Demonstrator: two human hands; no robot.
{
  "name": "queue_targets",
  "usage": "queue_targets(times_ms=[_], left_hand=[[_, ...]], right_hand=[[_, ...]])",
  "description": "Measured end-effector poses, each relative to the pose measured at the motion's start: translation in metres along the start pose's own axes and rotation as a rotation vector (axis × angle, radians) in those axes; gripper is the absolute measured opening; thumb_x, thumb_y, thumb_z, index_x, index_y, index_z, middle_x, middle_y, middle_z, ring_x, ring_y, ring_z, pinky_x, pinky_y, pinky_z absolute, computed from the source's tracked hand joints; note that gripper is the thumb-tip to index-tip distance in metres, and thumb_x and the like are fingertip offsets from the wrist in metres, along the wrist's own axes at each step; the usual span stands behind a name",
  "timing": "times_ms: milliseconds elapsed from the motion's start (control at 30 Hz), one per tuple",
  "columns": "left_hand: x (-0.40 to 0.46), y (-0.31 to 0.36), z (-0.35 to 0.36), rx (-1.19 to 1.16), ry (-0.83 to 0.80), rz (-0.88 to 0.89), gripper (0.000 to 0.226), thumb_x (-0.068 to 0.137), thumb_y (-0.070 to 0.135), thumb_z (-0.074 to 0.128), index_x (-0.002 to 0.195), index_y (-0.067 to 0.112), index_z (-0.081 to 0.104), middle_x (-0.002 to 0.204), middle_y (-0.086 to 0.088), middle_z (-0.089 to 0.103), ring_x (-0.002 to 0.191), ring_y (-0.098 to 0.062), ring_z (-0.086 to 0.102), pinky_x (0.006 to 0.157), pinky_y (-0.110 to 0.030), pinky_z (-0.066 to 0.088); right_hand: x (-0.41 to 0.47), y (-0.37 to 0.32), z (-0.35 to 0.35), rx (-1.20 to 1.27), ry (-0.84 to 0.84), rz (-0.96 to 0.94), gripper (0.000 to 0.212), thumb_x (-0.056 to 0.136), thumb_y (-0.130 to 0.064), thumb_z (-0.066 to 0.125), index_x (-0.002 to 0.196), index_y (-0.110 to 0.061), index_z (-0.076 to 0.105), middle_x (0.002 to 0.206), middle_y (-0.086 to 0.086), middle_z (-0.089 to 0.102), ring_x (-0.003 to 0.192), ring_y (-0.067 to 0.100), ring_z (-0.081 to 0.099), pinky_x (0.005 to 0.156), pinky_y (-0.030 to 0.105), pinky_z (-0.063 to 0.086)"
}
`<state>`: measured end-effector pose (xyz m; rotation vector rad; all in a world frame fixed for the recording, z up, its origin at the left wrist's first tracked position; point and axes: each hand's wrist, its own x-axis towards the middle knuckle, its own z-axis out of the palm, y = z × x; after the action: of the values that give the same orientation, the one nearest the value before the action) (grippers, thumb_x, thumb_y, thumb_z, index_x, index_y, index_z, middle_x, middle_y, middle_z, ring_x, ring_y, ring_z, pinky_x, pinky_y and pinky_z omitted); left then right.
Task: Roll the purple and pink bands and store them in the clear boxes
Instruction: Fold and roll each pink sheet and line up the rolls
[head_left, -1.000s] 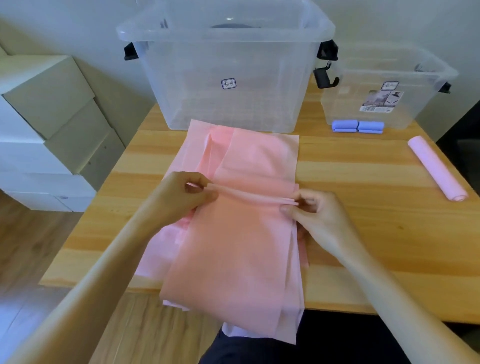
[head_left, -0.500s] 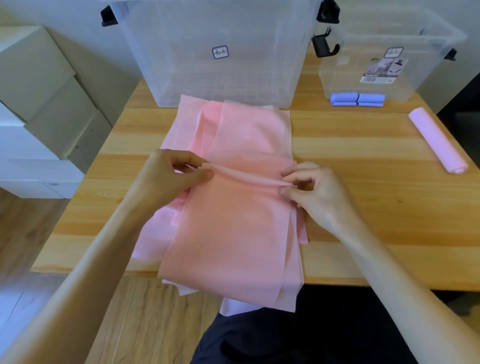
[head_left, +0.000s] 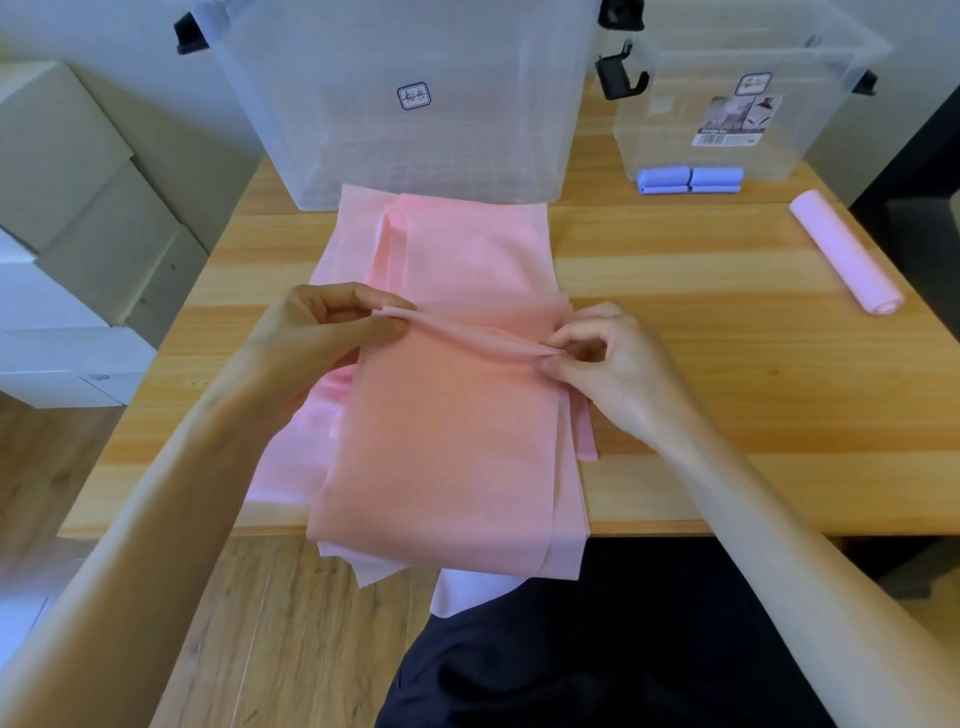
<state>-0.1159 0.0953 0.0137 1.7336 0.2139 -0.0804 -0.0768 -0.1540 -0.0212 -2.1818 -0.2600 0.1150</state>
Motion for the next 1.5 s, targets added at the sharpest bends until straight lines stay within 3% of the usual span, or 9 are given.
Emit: queue_targets(times_ms=[300,567,733,933,1100,1200,1300,1367,1500], left_hand=[[-0.012,0.014,0.003,-0.17,-0.049,0.172,0.011,0.063,0.017,0.075,0.071,0.023,0.079,0.085,0.005,0.075,0.08,-0.007,0.069,0.078,-0.017,0.055],[-0.023,0.029,-0.005,-0.005,0.023,0.278,0.019,0.066,0.014,0.083,0.079,0.027,0.08,0.096,0.002,0.076,0.094,-0.013,0.069,0.086,-0.024,0.057],[-0.042,0.056,0.001,0.239,0.143,0.406,0.038,0.081,0.002,0.076,0.087,0.039,0.079,0.095,0.012,0.076,0.095,-0.005,0.069,0.09,-0.018,0.051],[-0.065,0.095,0.015,0.492,0.239,0.526,0.039,0.081,0.013,0.079,0.09,0.05,0.073,0.08,0.024,0.073,0.077,0.007,0.069,0.083,-0.016,0.053],[-0.081,0.128,0.026,0.602,0.243,0.591,0.028,0.081,0.025,0.079,0.086,0.052,0.073,0.073,0.014,0.073,0.077,-0.038,0.069,0.079,-0.042,0.054],[-0.088,0.144,0.032,0.608,0.2,0.659,0.018,0.08,0.029,0.079,0.083,0.047,0.074,0.067,0.017,0.071,0.068,-0.019,0.069,0.073,-0.031,0.044],[-0.097,0.158,0.036,0.594,0.152,0.722,0.01,0.075,0.04,0.081,0.083,0.04,0.075,0.074,0.012,0.073,0.078,-0.026,0.071,0.084,-0.037,0.051],[-0.101,0.167,0.038,0.581,0.121,0.779,0.019,0.068,0.05,0.077,0.083,0.038,0.075,0.085,0.015,0.072,0.081,-0.009,0.07,0.09,-0.041,0.054],[-0.102,0.181,0.044,0.496,-0.005,0.79,0.009,0.074,0.037,0.078,0.081,0.032,0.075,0.088,0.011,0.076,0.091,-0.008,0.072,0.093,-0.035,0.056]], right_hand=[[-0.013,-0.005,-0.009,0.293,-0.118,0.053,0.011,0.085,-0.015,0.075,0.082,-0.025,0.078,0.084,-0.004,0.075,0.073,0.0,0.063,0.068,0.013,0.044],[-0.028,-0.02,-0.028,0.416,0.071,-0.178,0.023,0.083,0.003,0.072,0.089,-0.019,0.077,0.09,0.002,0.077,0.084,0.009,0.069,0.081,0.024,0.053],[-0.041,-0.04,-0.049,0.304,0.154,-0.231,0.037,0.08,-0.005,0.079,0.109,-0.026,0.068,0.088,-0.011,0.075,0.082,0.001,0.068,0.076,0.002,0.041],[-0.06,-0.063,-0.085,0.15,0.253,-0.339,0.022,0.083,-0.009,0.076,0.087,-0.031,0.075,0.078,-0.025,0.071,0.08,-0.008,0.064,0.072,0.0,0.039],[-0.076,-0.077,-0.117,0.09,0.372,-0.417,0.021,0.082,-0.019,0.078,0.08,-0.04,0.072,0.084,-0.013,0.064,0.081,0.002,0.052,0.073,0.012,0.038],[-0.087,-0.085,-0.138,0.06,0.393,-0.455,0.017,0.083,-0.02,0.077,0.08,-0.036,0.071,0.089,-0.011,0.064,0.079,0.003,0.052,0.075,0.019,0.039],[-0.102,-0.091,-0.156,0.119,0.38,-0.47,0.008,0.087,-0.018,0.073,0.082,-0.023,0.071,0.079,-0.006,0.071,0.073,0.009,0.06,0.075,0.03,0.046],[-0.111,-0.095,-0.165,0.189,0.352,-0.483,0.004,0.091,-0.016,0.069,0.088,-0.014,0.068,0.081,-0.001,0.075,0.078,0.017,0.069,0.082,0.037,0.053],[-0.125,-0.098,-0.182,0.206,0.38,-0.538,0.005,0.092,-0.016,0.066,0.088,-0.015,0.067,0.078,-0.008,0.076,0.076,0.01,0.073,0.076,0.026,0.057]])
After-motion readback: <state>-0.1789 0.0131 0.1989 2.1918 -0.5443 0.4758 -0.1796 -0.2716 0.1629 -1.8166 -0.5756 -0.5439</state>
